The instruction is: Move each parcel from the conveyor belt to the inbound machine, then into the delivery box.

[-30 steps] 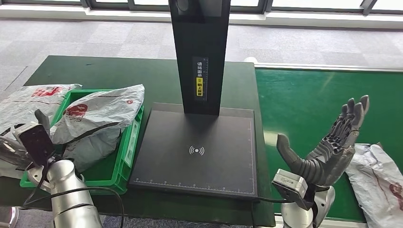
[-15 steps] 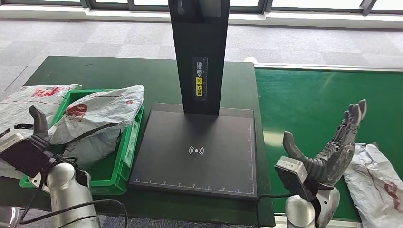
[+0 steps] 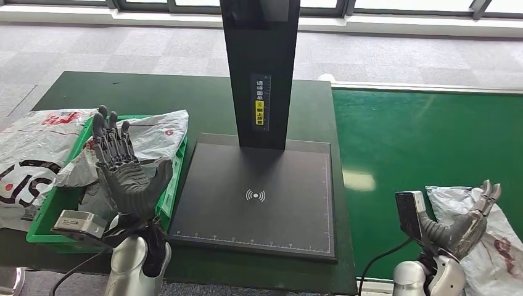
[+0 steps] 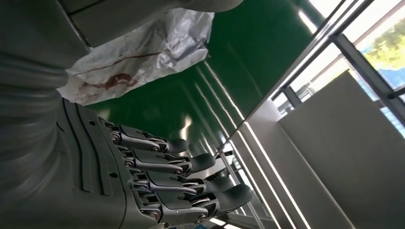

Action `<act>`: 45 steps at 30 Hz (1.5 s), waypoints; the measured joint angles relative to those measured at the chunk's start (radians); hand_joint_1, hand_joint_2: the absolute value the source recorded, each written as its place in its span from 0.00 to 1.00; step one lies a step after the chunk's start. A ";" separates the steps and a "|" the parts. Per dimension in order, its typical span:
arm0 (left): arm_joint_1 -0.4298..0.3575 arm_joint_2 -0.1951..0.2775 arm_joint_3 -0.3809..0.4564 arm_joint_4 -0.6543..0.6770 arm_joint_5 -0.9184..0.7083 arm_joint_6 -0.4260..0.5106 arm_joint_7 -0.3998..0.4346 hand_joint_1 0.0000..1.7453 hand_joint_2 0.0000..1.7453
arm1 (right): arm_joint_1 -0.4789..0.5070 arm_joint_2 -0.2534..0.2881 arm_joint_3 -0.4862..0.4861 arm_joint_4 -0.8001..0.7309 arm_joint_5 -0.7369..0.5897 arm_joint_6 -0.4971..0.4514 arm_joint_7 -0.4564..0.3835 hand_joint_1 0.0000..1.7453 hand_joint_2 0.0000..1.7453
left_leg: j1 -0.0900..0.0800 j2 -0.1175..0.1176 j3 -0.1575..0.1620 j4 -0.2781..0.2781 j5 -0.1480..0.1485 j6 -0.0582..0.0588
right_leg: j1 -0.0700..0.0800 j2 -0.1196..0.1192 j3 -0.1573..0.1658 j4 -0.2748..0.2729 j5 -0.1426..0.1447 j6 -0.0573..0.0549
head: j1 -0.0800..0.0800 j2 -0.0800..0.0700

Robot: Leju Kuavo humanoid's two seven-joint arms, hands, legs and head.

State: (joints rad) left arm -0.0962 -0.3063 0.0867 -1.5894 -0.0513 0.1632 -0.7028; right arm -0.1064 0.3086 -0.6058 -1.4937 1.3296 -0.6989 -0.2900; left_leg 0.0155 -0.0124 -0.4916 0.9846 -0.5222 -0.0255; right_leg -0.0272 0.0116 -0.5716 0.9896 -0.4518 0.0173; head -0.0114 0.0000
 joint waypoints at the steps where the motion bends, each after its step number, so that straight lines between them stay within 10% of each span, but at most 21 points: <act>1: 0.004 0.001 -0.009 0.000 -0.001 -0.009 0.000 0.00 1.00 | -0.005 0.000 -0.028 0.017 0.011 0.000 0.013 0.00 1.00 | 0.000 0.000 -0.002 0.000 0.000 0.000 | 0.000 0.000 0.000 0.000 0.000 0.000 | 0.000 0.000; 17: 0.043 0.004 -0.031 0.001 -0.008 -0.058 0.006 0.00 1.00 | -0.038 -0.072 -0.209 0.254 0.226 0.000 0.360 0.00 1.00 | 0.000 0.001 0.002 0.000 0.000 0.000 | 0.000 0.001 0.000 0.000 0.000 0.000 | 0.000 0.000; 39: 0.091 0.006 -0.031 -0.025 -0.011 -0.058 0.015 0.00 1.00 | -0.102 -0.318 -0.181 0.645 0.242 -0.001 0.582 0.00 1.00 | 0.000 0.001 -0.005 0.000 -0.001 0.001 | 0.000 0.001 0.001 0.000 -0.001 0.001 | 0.000 0.000; 40: 0.092 0.006 -0.031 -0.026 -0.012 -0.058 0.015 0.00 1.00 | -0.105 -0.322 -0.177 0.656 0.242 -0.001 0.587 0.06 1.00 | 0.000 0.001 -0.005 0.000 -0.001 0.001 | 0.000 0.001 0.001 0.000 -0.001 0.001 | 0.000 0.000; 44: 0.096 0.006 -0.031 -0.030 -0.021 -0.051 0.015 0.00 1.00 | -0.133 -0.344 -0.159 0.725 0.243 -0.001 0.595 1.00 1.00 | 0.000 0.001 -0.005 0.000 -0.001 0.001 | 0.000 0.001 0.002 0.000 -0.001 0.001 | 0.000 0.000; 45: 0.097 0.006 -0.031 -0.031 -0.021 -0.049 0.015 0.00 1.00 | -0.143 -0.350 -0.157 0.751 0.243 -0.001 0.592 1.00 1.00 | 0.000 0.001 -0.005 0.000 -0.001 0.001 | 0.000 0.002 0.002 0.000 -0.001 0.001 | 0.000 0.000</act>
State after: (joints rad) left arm 0.0007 -0.3002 0.0557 -1.6200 -0.0725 0.1142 -0.6877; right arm -0.2497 -0.0413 -0.7628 -0.7432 1.5724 -0.6995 0.3015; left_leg 0.0156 -0.0111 -0.4963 0.9842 -0.5235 -0.0247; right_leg -0.0273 0.0132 -0.5697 0.9895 -0.4529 0.0182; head -0.0114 0.0000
